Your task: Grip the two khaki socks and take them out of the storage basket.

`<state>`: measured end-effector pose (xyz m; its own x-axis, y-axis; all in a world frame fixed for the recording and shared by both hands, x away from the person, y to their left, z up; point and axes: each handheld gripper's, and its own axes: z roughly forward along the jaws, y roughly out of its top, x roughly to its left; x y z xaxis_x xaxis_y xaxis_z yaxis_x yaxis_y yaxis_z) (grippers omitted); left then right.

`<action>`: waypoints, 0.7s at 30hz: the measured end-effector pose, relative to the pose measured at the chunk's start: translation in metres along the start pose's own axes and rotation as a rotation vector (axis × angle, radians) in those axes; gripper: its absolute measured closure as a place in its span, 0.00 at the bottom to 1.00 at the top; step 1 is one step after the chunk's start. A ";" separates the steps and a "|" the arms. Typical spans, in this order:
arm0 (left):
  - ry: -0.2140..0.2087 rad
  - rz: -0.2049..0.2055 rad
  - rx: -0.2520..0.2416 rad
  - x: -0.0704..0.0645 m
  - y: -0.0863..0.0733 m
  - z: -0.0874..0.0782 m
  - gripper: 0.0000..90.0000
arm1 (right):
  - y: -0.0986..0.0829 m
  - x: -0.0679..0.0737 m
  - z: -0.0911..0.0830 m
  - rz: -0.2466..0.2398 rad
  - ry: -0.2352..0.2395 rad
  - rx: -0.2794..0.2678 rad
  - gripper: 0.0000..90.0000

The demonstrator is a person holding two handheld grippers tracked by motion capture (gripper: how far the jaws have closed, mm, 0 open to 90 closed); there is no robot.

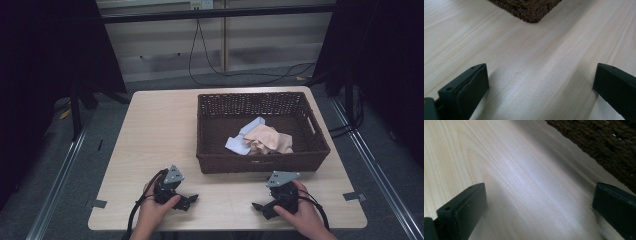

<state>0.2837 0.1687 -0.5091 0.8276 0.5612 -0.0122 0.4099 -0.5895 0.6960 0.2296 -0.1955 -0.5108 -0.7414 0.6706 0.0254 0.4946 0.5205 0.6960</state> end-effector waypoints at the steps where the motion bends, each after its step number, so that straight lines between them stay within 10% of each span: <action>1: 0.004 0.000 0.001 0.000 0.000 0.000 0.00 | 0.000 0.000 0.000 -0.001 -0.001 -0.003 0.00; 21: 0.002 0.001 0.002 0.000 0.000 0.000 0.00 | 0.063 0.008 0.001 -0.077 0.066 0.381 0.08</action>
<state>0.2837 0.1687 -0.5091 0.8272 0.5618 -0.0103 0.4099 -0.5908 0.6949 0.2551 -0.1568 -0.4671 -0.8041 0.5932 0.0385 0.5604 0.7349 0.3820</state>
